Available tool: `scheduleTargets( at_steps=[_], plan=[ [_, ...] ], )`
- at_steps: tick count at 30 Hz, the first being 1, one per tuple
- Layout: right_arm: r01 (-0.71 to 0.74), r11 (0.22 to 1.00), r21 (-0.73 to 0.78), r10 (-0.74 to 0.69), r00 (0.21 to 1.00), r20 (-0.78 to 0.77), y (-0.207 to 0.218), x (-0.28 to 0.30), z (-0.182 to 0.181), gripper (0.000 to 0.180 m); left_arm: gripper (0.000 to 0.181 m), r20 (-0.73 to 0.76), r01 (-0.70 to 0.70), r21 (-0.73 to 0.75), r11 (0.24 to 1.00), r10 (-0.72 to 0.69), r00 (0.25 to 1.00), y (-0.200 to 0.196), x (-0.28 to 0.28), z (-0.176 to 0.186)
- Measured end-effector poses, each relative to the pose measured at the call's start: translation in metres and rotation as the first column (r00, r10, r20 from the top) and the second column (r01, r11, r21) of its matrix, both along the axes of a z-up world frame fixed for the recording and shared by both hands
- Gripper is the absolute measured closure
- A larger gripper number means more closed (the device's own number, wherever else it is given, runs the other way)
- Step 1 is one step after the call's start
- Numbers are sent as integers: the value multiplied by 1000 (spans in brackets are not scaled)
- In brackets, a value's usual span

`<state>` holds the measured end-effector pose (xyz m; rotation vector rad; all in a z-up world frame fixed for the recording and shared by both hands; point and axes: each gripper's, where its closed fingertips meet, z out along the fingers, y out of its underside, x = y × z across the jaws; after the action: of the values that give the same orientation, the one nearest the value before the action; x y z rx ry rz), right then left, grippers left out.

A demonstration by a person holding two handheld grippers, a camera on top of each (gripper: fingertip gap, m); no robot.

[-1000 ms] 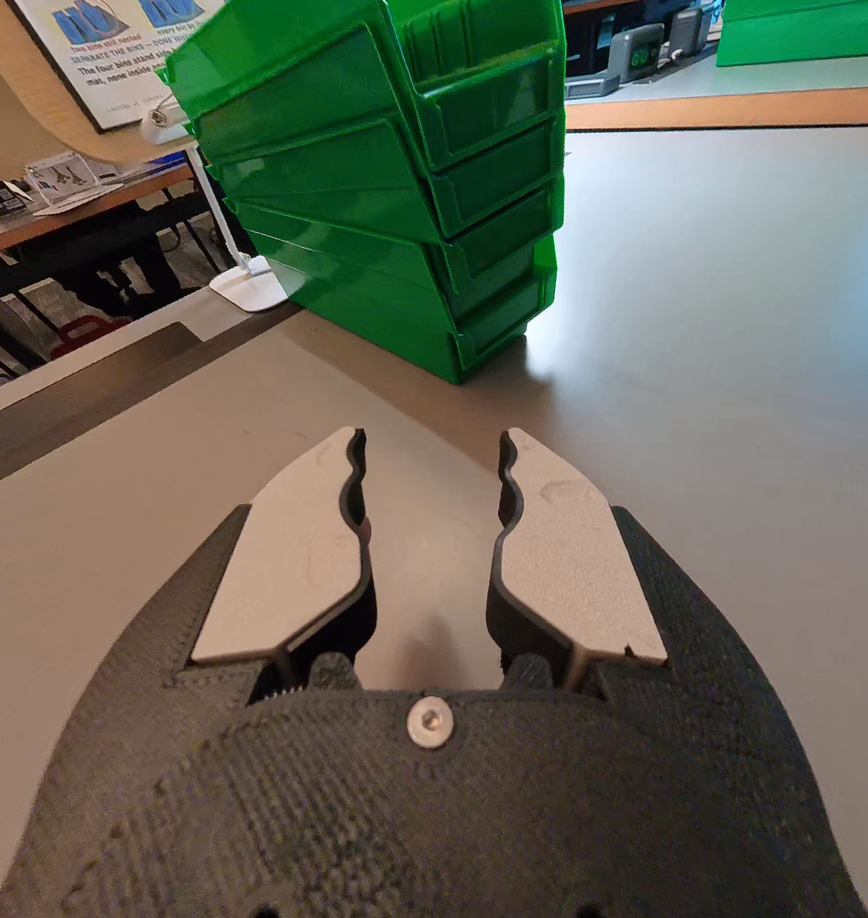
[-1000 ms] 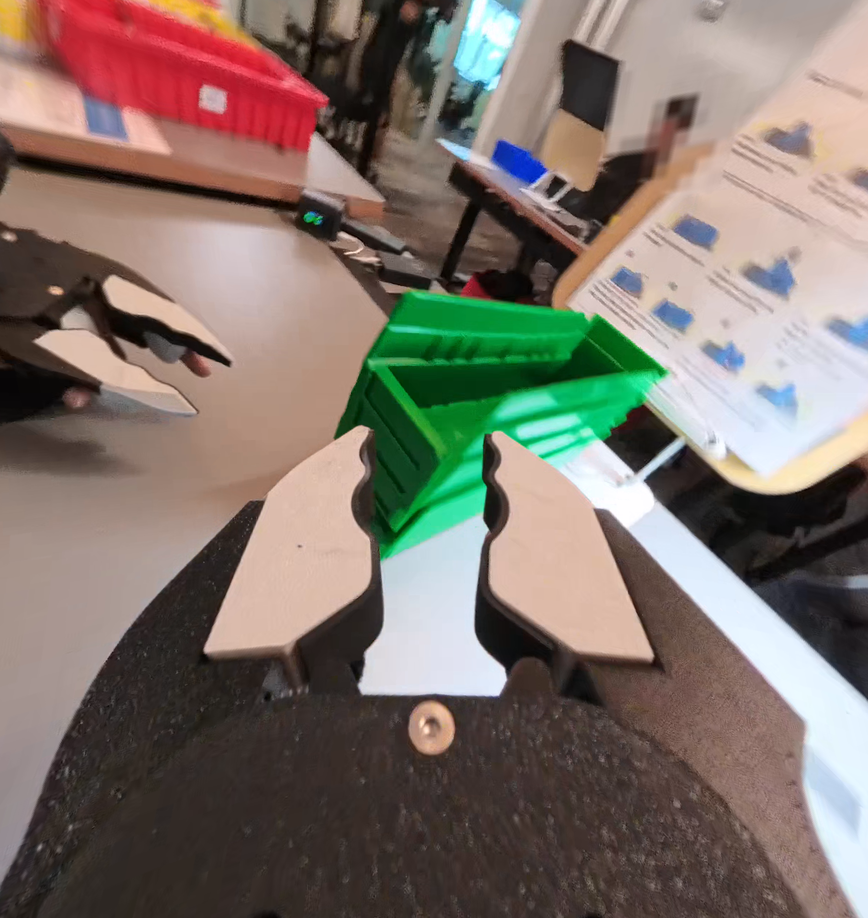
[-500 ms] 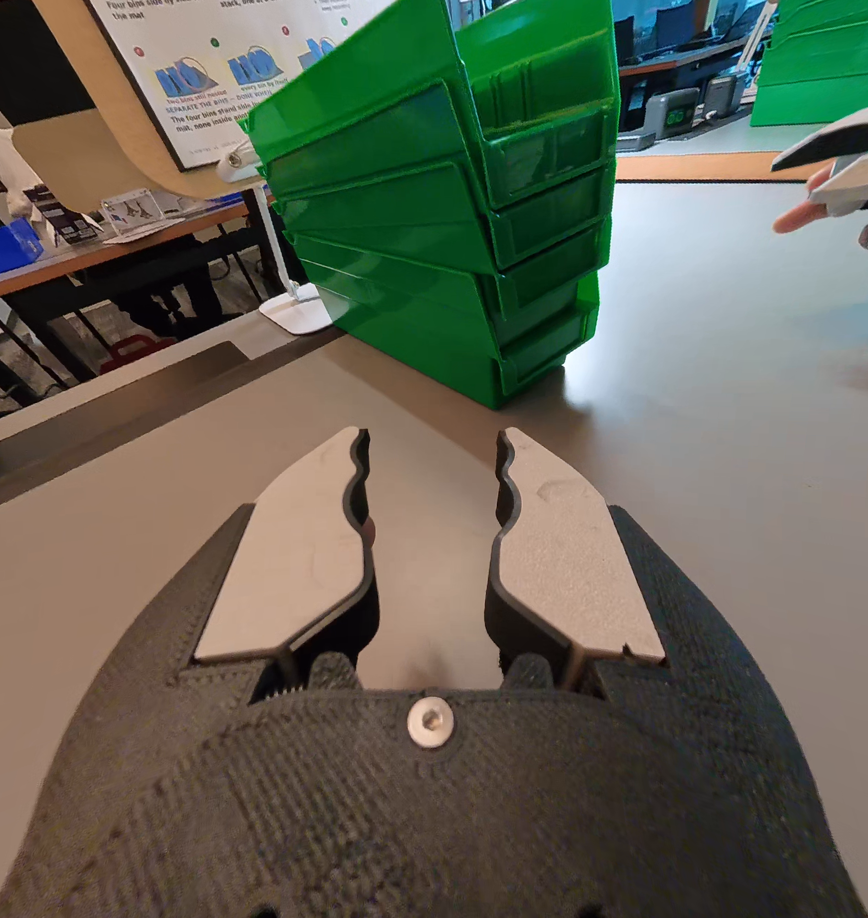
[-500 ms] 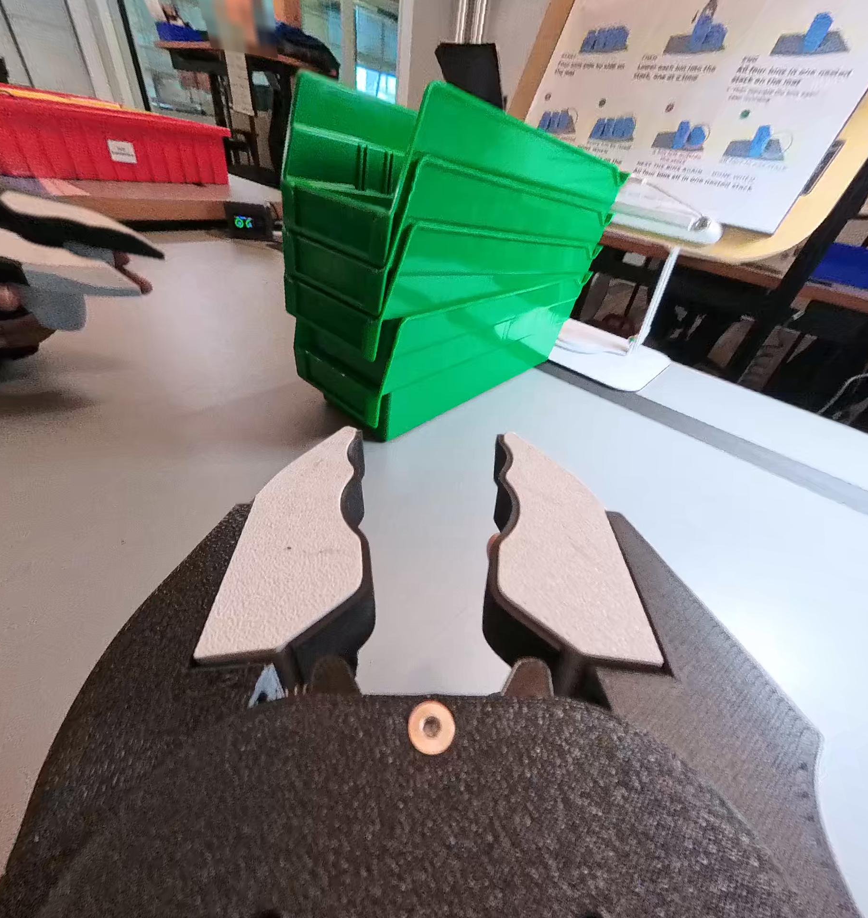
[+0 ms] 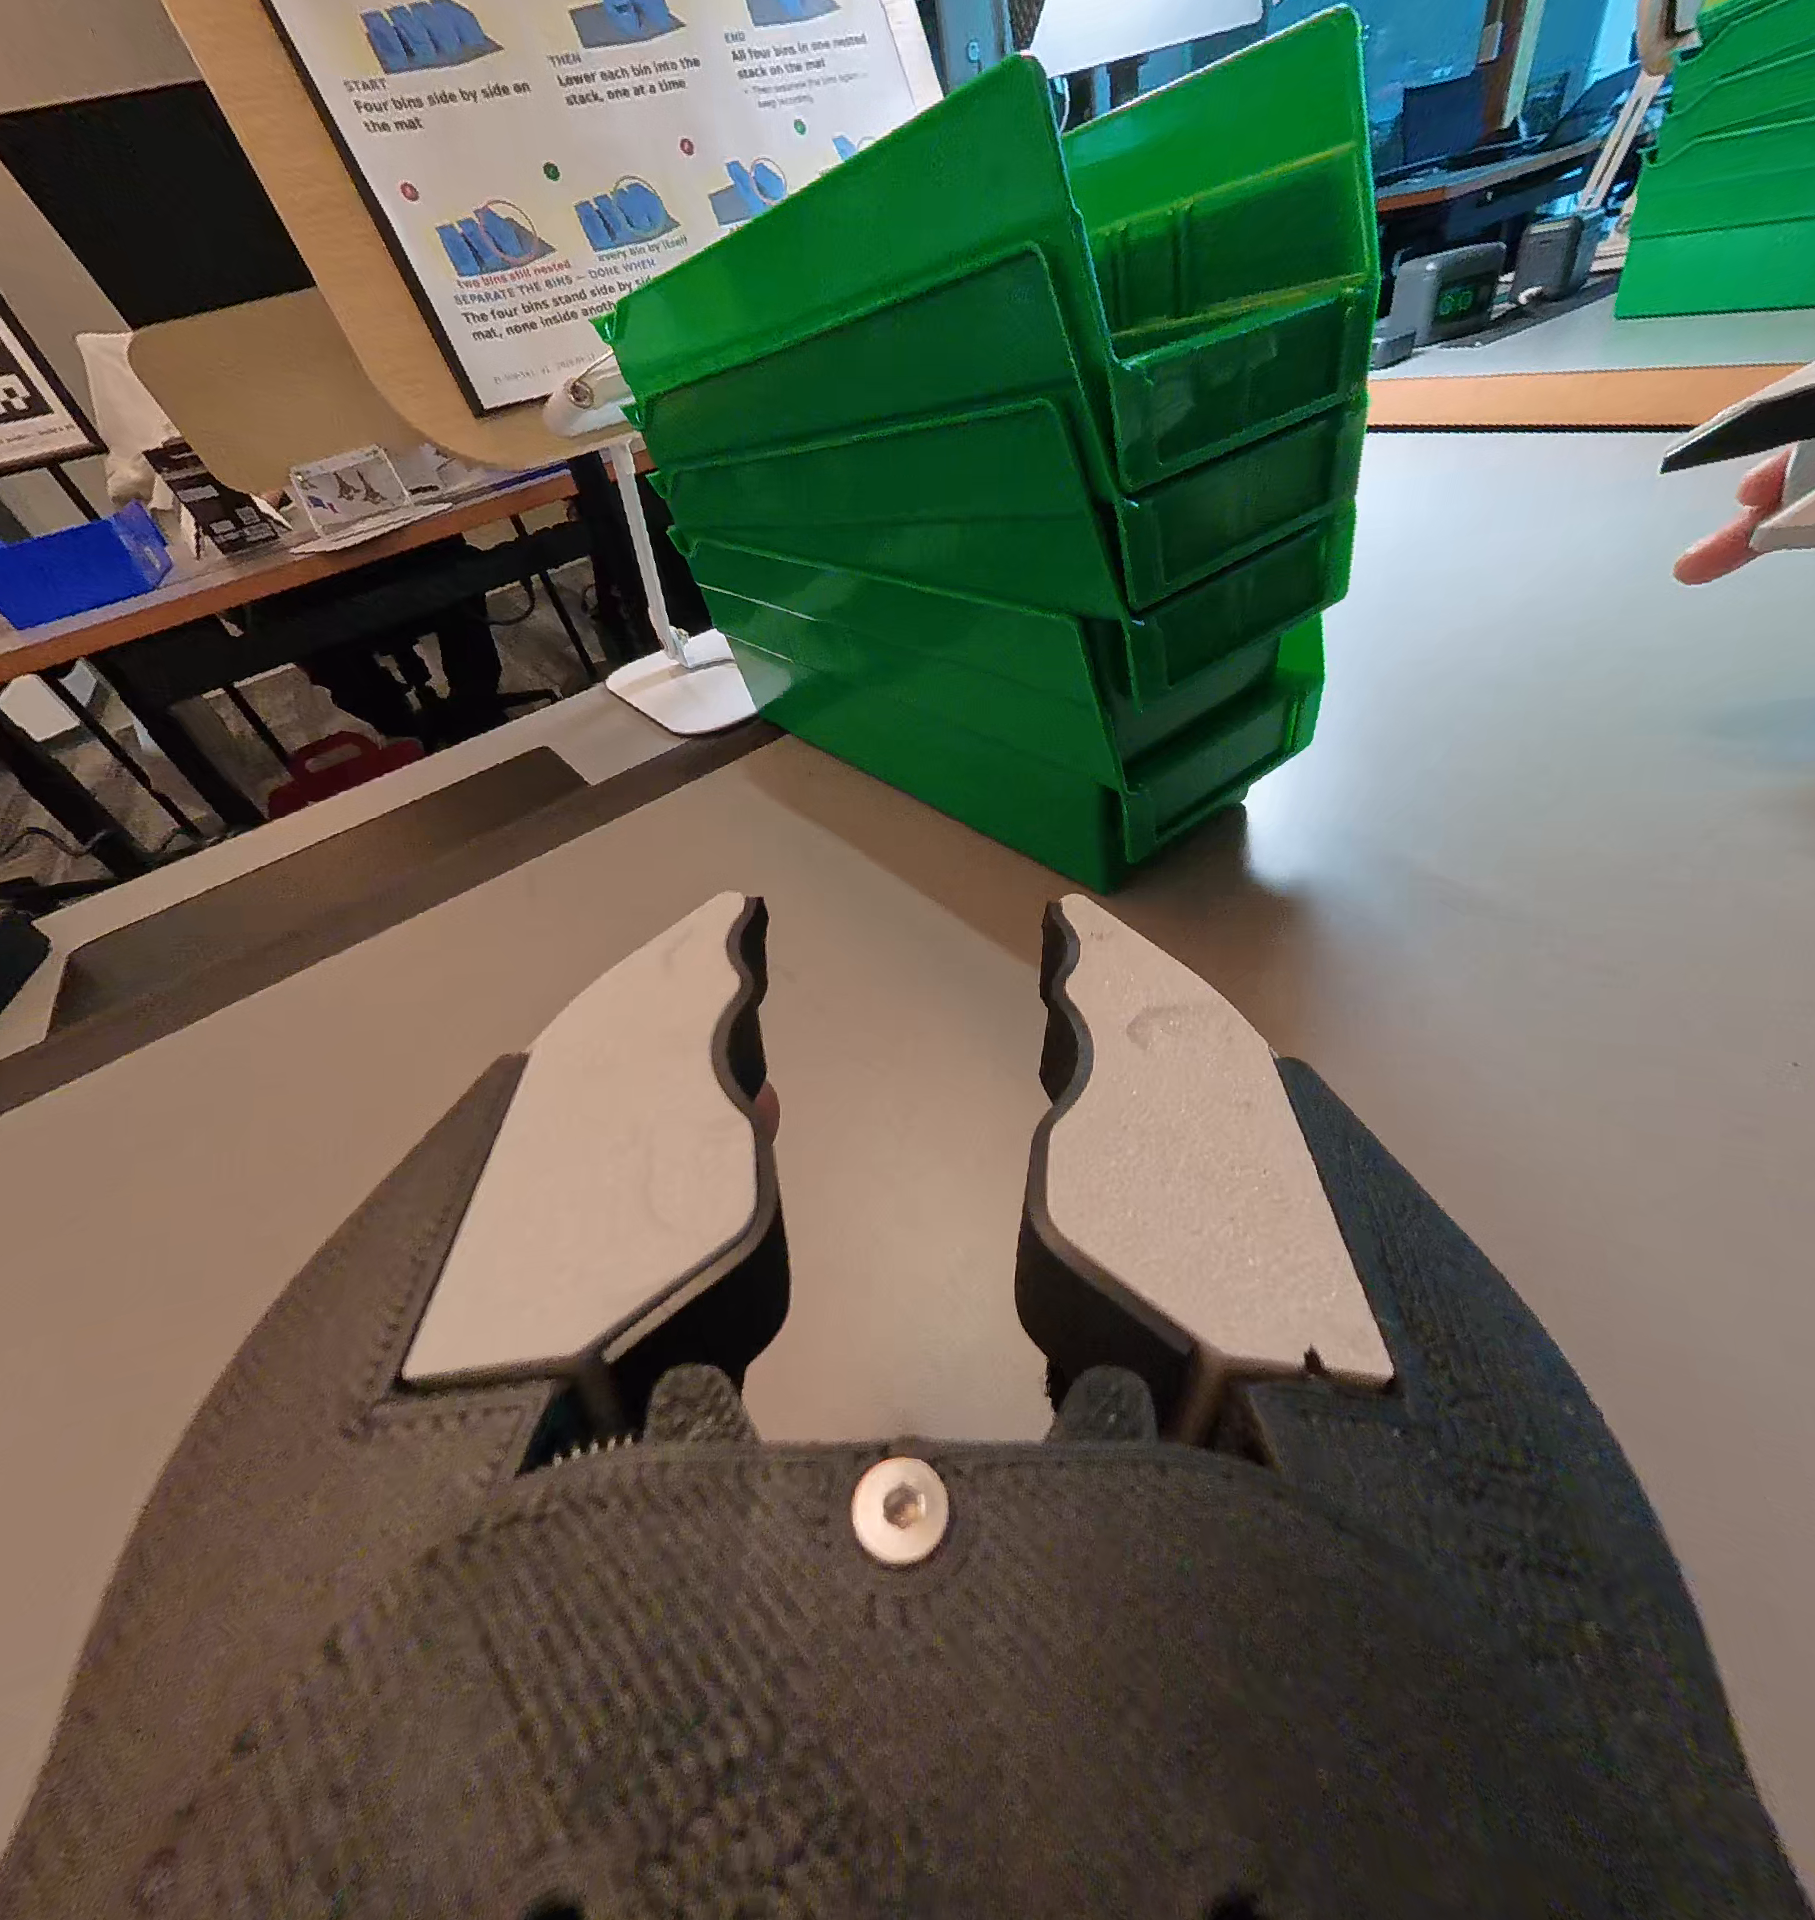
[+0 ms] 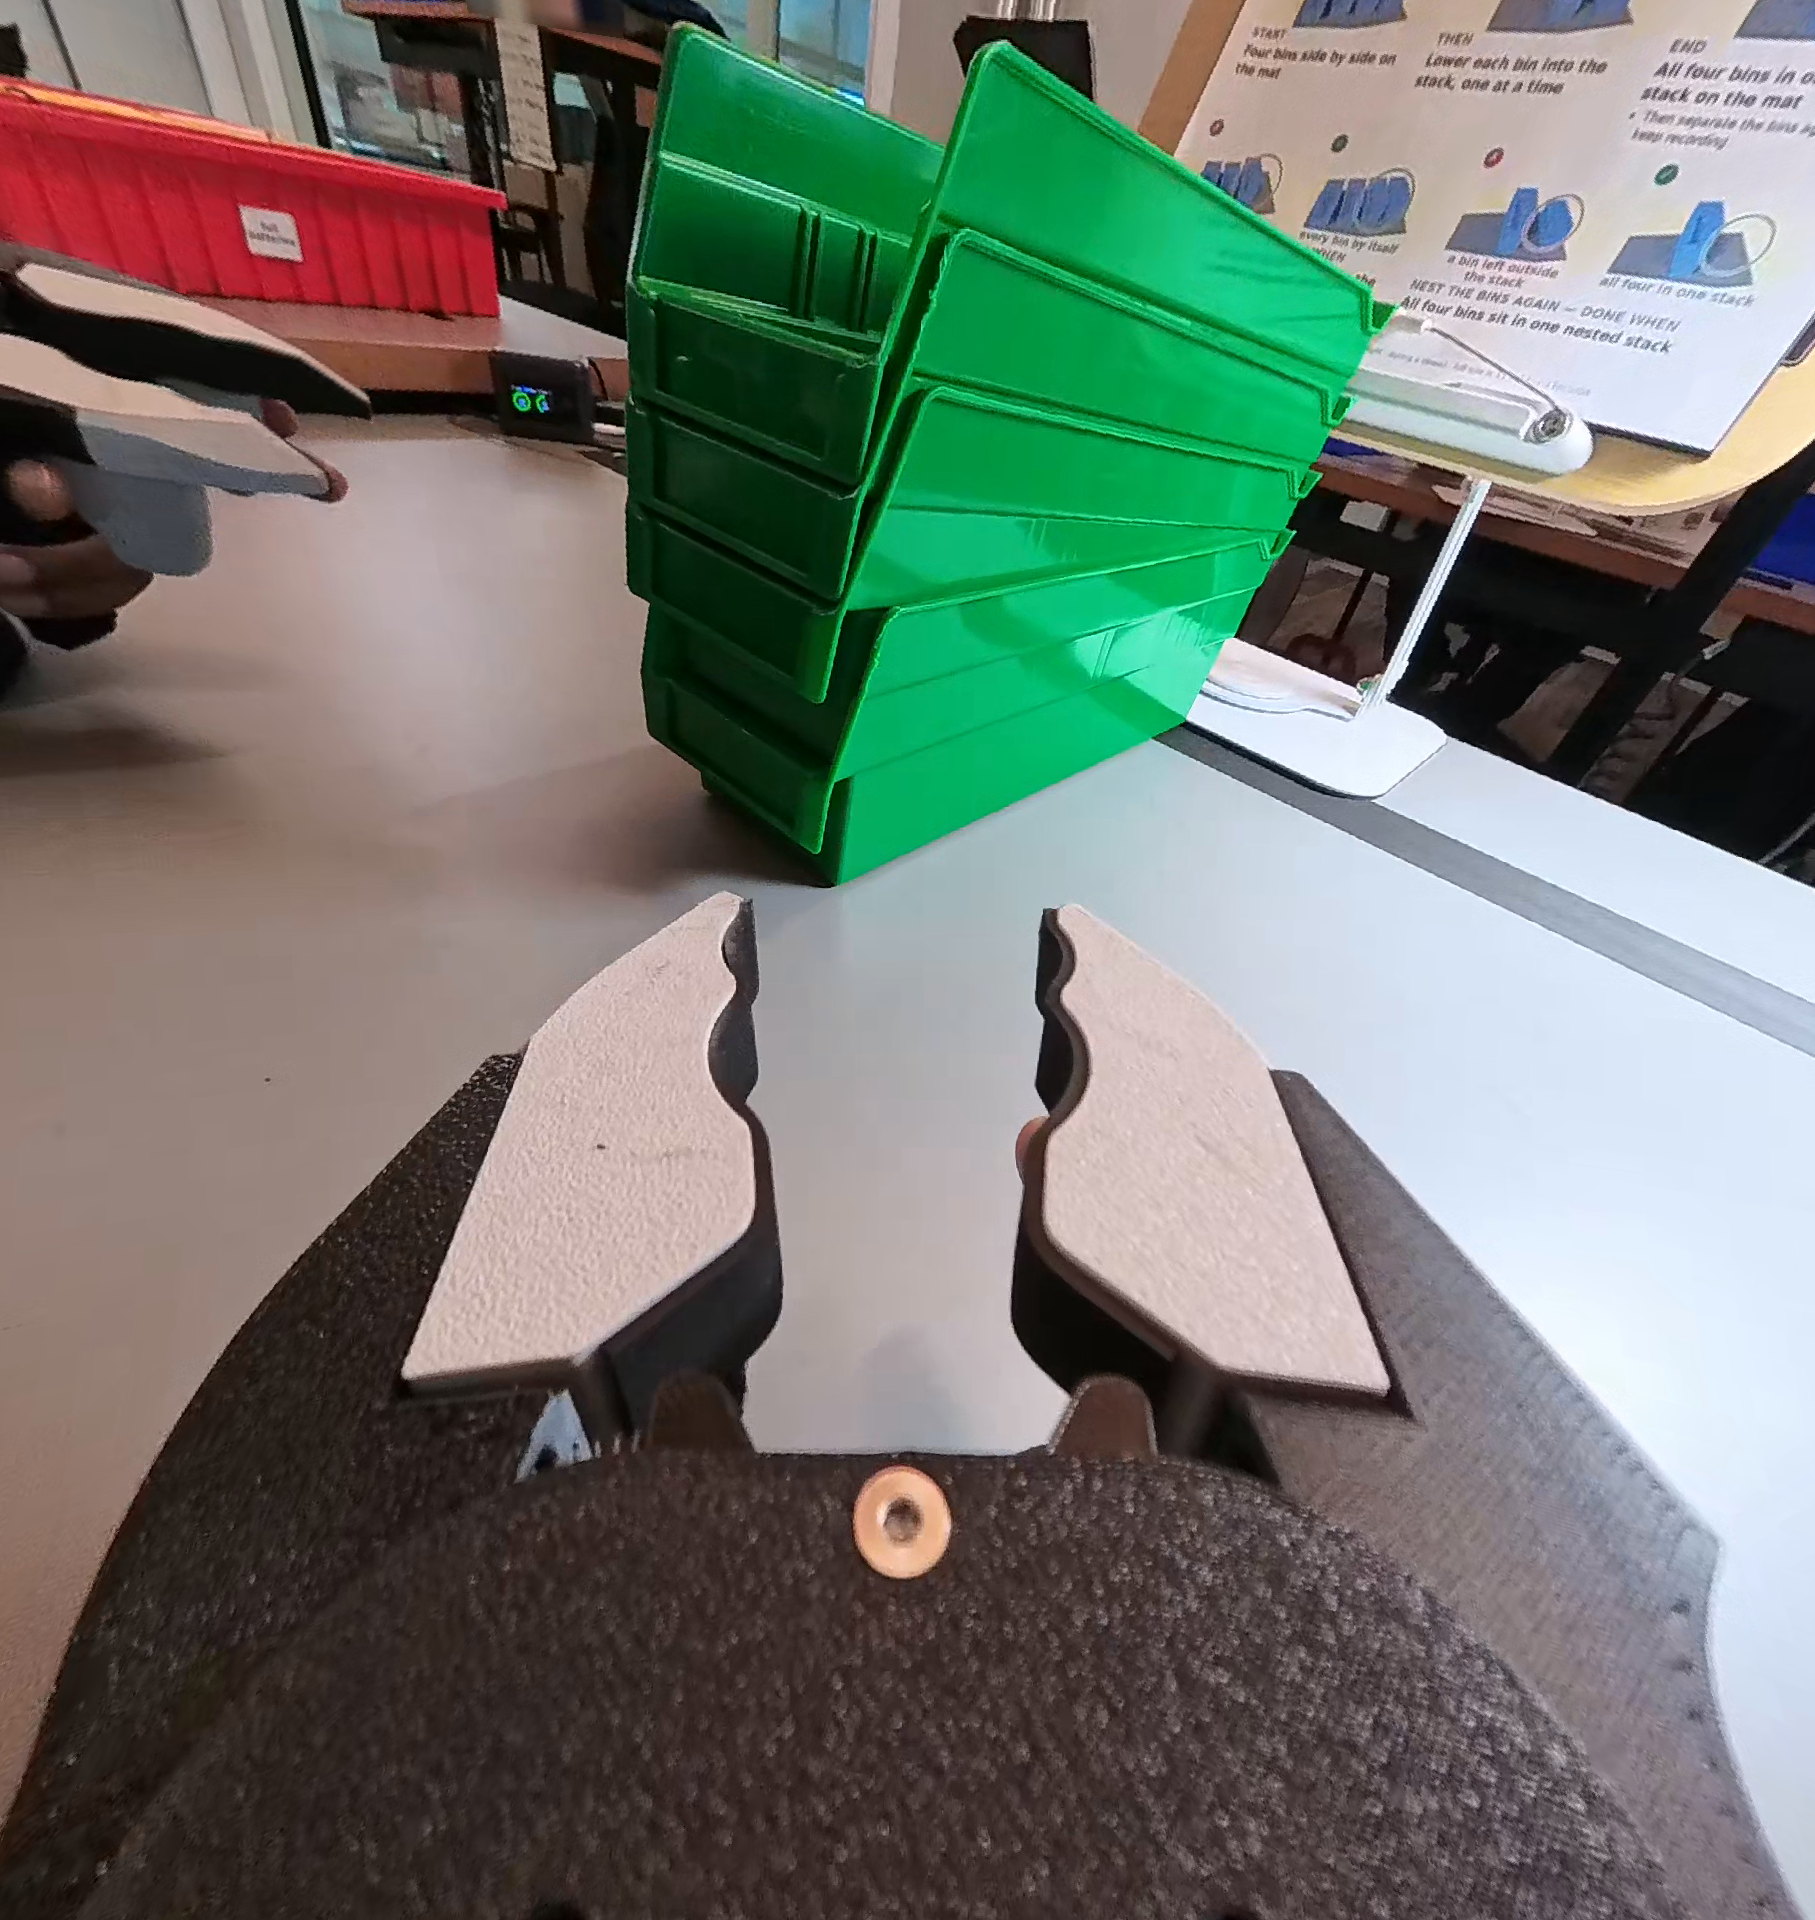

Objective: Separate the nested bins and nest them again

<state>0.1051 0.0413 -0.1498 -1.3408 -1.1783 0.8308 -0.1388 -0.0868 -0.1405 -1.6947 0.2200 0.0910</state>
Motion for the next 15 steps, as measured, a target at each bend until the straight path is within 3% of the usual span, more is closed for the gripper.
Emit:
scheduleTargets(
  at_steps=[15],
  plan=[
    [-4, 1000, 6, 4, 1000, 3, 1, -1, 0, 128, 130, -29, 16, -1, 1000, -16, 999, 12, 2, -2]
  ],
)
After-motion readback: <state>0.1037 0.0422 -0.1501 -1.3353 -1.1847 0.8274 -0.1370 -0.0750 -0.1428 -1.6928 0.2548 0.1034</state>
